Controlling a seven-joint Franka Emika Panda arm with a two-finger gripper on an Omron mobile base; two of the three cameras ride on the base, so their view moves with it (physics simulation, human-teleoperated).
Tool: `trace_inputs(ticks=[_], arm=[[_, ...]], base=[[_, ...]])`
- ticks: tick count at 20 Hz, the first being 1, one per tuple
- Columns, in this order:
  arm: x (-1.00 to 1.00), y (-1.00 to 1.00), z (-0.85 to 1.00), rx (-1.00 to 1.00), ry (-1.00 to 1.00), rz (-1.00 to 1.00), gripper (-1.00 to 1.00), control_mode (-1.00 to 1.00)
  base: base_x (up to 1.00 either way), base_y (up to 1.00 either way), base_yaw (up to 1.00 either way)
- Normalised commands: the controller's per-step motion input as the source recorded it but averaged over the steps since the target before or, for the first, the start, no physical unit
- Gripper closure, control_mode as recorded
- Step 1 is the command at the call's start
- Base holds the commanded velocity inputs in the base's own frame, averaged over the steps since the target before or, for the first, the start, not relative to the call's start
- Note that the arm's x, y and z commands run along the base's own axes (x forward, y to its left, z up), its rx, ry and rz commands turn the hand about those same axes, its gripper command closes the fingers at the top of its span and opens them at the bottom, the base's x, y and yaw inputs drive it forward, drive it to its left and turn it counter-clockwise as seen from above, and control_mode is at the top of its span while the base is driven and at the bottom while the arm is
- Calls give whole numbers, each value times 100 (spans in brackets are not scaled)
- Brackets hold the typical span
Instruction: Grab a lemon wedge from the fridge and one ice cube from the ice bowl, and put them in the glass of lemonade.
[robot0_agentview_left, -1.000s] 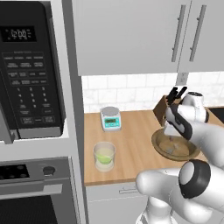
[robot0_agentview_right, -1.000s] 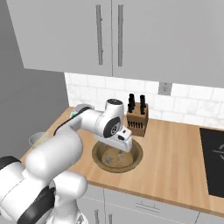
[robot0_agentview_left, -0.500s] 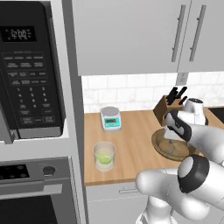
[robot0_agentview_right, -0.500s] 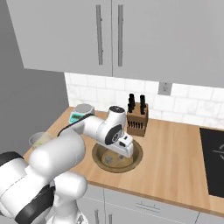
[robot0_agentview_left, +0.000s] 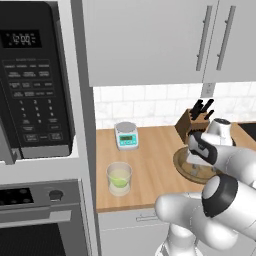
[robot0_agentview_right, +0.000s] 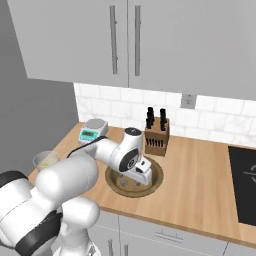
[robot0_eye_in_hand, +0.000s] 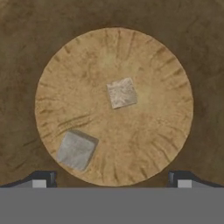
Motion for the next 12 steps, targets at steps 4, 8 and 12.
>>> trace_inputs(ticks=[4, 8, 12], arm=[[3, 0, -6, 0, -1, 3, -100, -100], [5, 0, -5, 0, 0, 6, -100, -100], [0, 0, -6, 0, 0, 4, -100, -100]], base=[[0, 0, 0], [0, 0, 0], [0, 0, 0]])
